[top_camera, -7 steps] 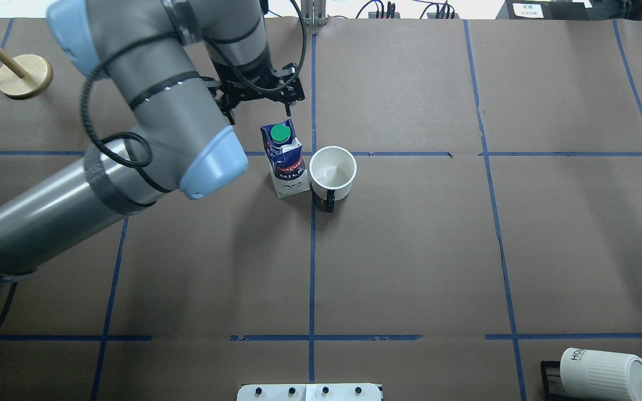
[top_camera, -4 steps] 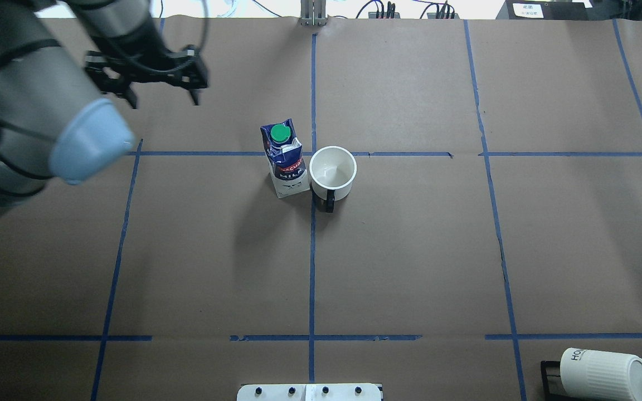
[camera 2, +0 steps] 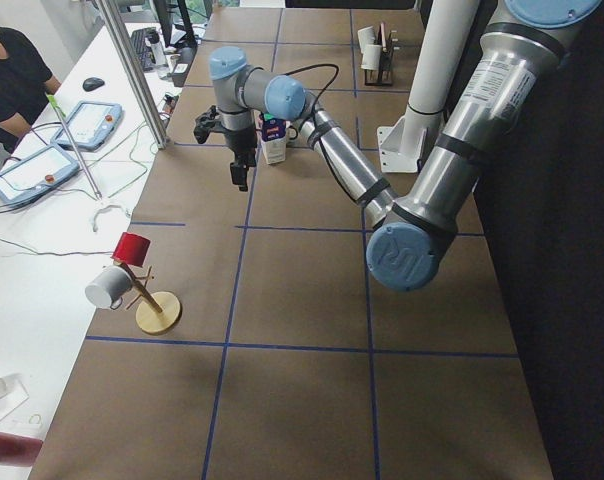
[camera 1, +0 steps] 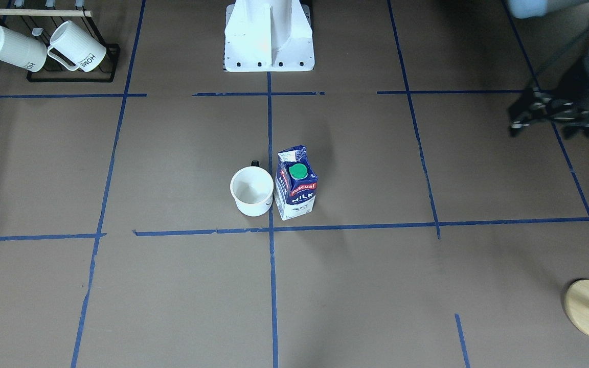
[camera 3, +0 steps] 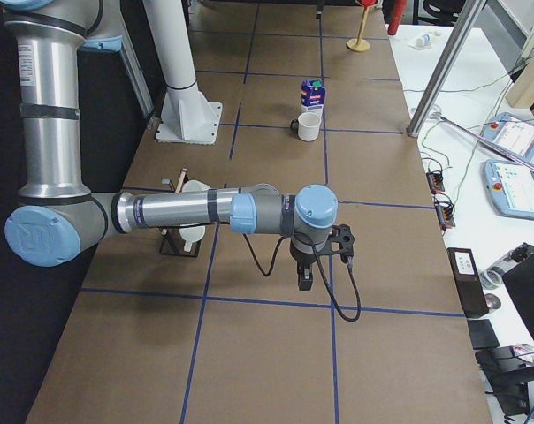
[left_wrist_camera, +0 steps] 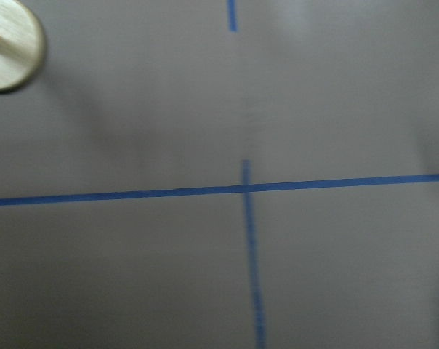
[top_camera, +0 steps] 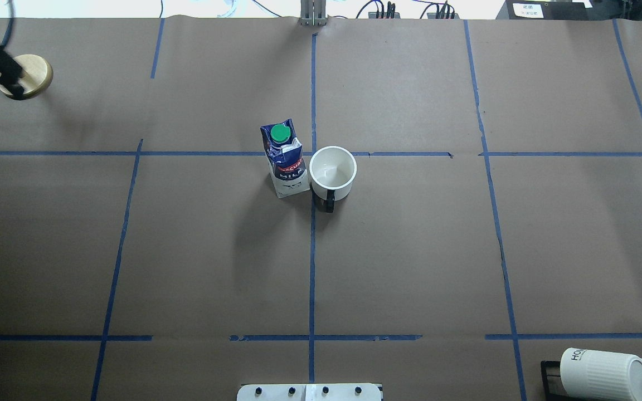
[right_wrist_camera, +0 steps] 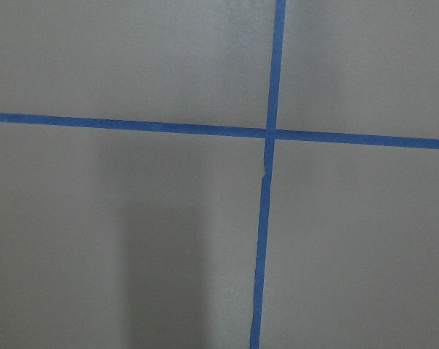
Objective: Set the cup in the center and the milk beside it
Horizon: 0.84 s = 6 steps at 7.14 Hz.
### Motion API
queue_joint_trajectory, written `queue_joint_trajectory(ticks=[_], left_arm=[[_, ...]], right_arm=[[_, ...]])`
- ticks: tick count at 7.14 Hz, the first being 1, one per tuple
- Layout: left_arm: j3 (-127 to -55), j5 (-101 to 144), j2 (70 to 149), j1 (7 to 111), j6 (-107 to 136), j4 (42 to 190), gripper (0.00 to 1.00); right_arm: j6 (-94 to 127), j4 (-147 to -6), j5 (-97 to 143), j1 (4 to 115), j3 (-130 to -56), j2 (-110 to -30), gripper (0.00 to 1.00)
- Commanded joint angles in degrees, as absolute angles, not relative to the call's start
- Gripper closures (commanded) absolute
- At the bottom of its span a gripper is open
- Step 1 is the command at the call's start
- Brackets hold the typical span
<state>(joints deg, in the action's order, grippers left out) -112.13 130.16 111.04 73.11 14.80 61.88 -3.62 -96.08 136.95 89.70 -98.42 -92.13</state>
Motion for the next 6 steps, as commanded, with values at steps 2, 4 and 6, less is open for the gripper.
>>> queue_joint_trajectory(ticks=[2, 4, 6], left_arm=[[-108.2, 130.8, 101.8, 82.1, -3.1, 62.5, 0.00], [-105.0, 130.7, 100.4, 83.5, -5.7, 64.9, 0.00], [-98.4, 133.0, 97.0, 86.6, -5.8, 70.7, 0.00]], right_arm=[[-4.7, -93.9, 134.8, 89.9, -98.3, -93.1, 0.00], [-3.7, -86.4, 134.4, 90.1, -95.5, -94.2, 0.00], [-3.6, -86.6, 136.1, 90.1, -95.5, -94.3, 0.00]])
